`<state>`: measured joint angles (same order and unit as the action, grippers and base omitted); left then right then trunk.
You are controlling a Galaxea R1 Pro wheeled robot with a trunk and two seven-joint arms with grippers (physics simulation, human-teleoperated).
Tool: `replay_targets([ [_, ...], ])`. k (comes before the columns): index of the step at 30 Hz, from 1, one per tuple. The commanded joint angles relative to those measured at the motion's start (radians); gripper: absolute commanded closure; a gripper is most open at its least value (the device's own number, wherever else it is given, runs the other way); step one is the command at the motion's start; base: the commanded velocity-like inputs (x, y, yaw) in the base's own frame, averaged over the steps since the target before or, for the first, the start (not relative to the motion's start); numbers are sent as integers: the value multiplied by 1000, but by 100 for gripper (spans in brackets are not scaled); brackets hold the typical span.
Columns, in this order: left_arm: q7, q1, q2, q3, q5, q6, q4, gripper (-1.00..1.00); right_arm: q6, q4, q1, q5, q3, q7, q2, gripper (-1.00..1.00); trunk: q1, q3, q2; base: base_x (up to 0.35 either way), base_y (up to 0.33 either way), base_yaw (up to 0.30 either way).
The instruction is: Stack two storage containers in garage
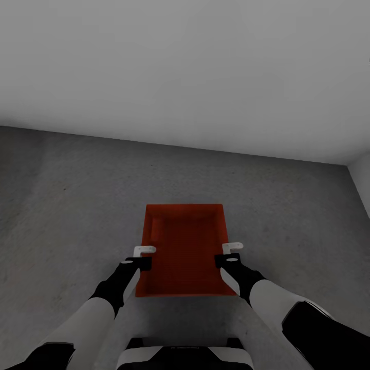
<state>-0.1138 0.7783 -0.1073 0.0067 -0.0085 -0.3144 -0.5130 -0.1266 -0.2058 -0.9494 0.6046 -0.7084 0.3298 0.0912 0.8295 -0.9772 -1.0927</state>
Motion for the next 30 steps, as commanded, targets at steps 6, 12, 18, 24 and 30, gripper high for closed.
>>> replay_targets([
  [6, 0, -1, 0, -11, 25, -32, 19, 100, -9, -4, -2, -34, 20, 25, -21, 100, 0, 0, 0, 0, 0, 0],
  [12, -1, -1, 0, -11, 25, -32, 19, 100, -10, -4, -2, -34, 20, 25, -21, 100, 0, 0, 0, 0, 0, 0],
  [18, -1, -1, 1, -11, 25, -32, 19, 100, -9, -4, -2, -34, 20, 26, -21, 100, 0, 0, 0, 0, 0, 0],
  [24, -1, -1, 1, -11, 25, -32, 19, 100, -8, -4, -2, -34, 20, 26, -21, 100, 8, -7, -14, 0, 0, 0],
  [30, -1, -1, 1, -11, 25, -32, 19, 100, -8, -4, -2, -34, 20, 26, -21, 100, 31, -25, -56, 0, 0, 0],
])
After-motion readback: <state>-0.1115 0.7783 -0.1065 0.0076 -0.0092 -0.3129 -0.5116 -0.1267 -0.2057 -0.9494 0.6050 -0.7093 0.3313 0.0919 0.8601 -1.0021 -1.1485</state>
